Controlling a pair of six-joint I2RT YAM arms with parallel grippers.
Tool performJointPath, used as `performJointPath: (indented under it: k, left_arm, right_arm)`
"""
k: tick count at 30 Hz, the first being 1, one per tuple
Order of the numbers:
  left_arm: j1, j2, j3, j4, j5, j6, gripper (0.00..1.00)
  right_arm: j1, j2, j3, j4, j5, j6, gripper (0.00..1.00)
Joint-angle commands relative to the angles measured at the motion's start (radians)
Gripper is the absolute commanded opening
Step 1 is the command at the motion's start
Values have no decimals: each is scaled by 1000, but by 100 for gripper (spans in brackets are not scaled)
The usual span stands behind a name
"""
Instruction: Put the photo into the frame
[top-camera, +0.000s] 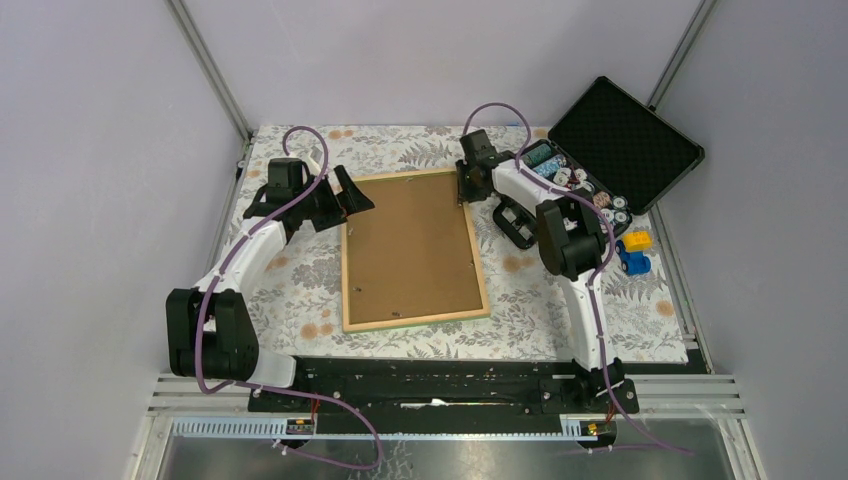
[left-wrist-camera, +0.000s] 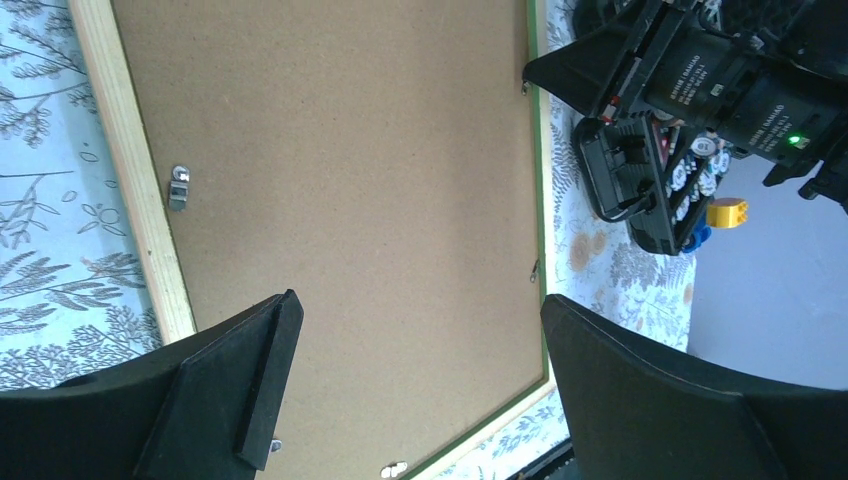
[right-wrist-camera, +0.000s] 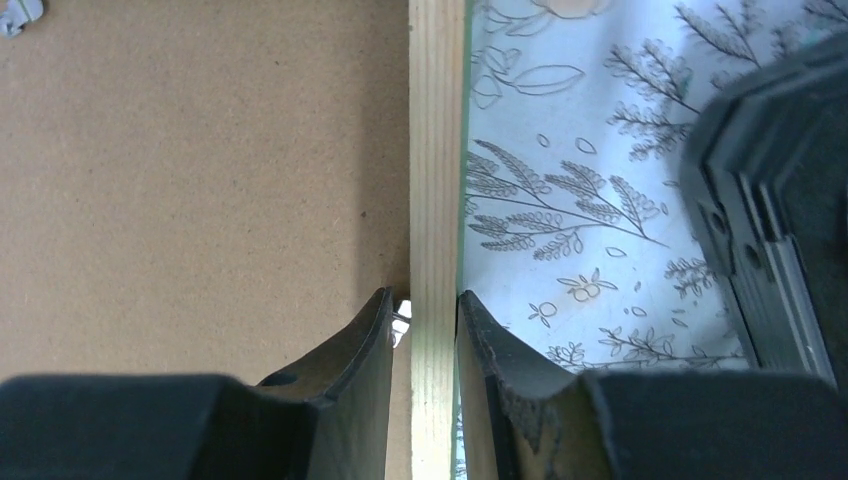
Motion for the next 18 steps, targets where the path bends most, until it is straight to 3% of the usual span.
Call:
performJointPath:
  k: [1,5,8,11,15,18]
  left_arm:
    - [-4,-16,16,21,-68,41,99]
    - [-4,5,23,2,-102,57,99]
    - [-4,11,30,-3,-99,63,99]
    - [-4,4,33,-4,-91,67,99]
    - [-4,-13,31,1,-67,62,99]
    - [-4,-29,24,19,-30,54,99]
  right_arm:
    - [14,27,63,-3,-173,-175,2]
    - [14,66,160,-60,-190,-257,12]
    - [5,94,266,-145,-173,-237,51]
    - [2,74,313,-200,-161,-179,71]
    - [4,0,327,-242,-141,-93,82]
    - [11,-98,217,-238,-158,-35,89]
